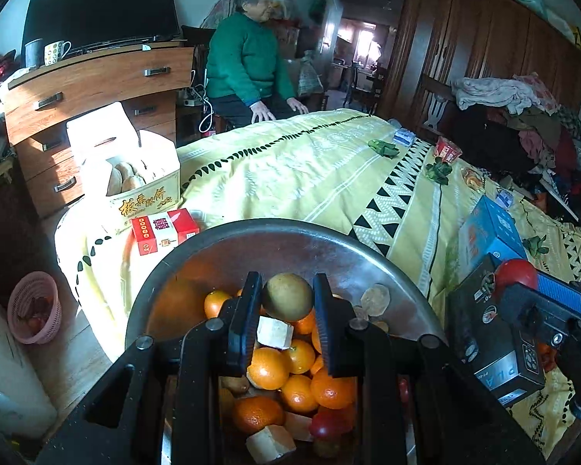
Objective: Organize fruits
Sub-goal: 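Carry the kiwi and tomato over the steel bowl with both tools, then open both tools to drop the kiwi and tomato into the bowl, then move both open tools back to the fruit pile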
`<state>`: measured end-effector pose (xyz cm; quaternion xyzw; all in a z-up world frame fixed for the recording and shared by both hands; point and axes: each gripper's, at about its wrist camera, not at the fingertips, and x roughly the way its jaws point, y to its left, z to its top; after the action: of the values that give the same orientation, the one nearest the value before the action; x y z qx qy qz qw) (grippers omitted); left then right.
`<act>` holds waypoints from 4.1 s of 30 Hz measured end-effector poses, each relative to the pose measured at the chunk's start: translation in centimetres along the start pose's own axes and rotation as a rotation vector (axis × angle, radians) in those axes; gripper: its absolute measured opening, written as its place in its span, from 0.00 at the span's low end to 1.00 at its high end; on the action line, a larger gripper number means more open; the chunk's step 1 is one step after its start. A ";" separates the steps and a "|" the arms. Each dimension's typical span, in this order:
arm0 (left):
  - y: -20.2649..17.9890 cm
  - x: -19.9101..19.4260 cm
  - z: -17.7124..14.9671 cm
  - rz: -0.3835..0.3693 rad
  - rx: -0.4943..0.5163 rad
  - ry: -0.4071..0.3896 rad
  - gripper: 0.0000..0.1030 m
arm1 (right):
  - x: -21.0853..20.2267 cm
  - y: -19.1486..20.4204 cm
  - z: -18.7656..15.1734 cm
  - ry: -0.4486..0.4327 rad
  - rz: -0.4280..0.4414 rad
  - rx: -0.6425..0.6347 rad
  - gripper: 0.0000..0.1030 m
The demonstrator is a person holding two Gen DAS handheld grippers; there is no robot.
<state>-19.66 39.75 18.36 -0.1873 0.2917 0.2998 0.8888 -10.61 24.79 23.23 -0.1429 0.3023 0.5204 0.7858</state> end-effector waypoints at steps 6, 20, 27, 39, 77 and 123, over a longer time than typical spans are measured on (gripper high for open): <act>0.7 0.5 -0.4 0.001 -0.006 0.012 0.26 | 0.9 0.7 -0.4 0.026 -0.005 -0.003 0.26; 0.8 1.4 -0.5 0.000 -0.004 0.025 0.26 | 2.6 0.9 -0.7 0.058 0.002 0.023 0.26; 0.8 1.9 -0.8 0.000 -0.003 0.042 0.26 | 3.2 0.8 -1.2 0.071 0.012 0.043 0.26; 0.7 2.1 -0.9 0.001 -0.002 0.043 0.26 | 3.4 0.7 -1.3 0.078 0.020 0.052 0.26; 1.4 3.0 -1.6 0.008 -0.015 0.099 0.26 | 6.1 0.5 -3.1 0.188 0.070 0.111 0.27; -28.3 -5.4 -10.2 -0.425 0.491 0.039 0.79 | -15.1 -16.0 -23.0 0.069 -0.505 0.428 0.87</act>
<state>-9.13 11.07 18.47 -0.0298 0.3265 0.0246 0.9444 -7.79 -5.40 13.34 -0.0622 0.3862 0.2288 0.8914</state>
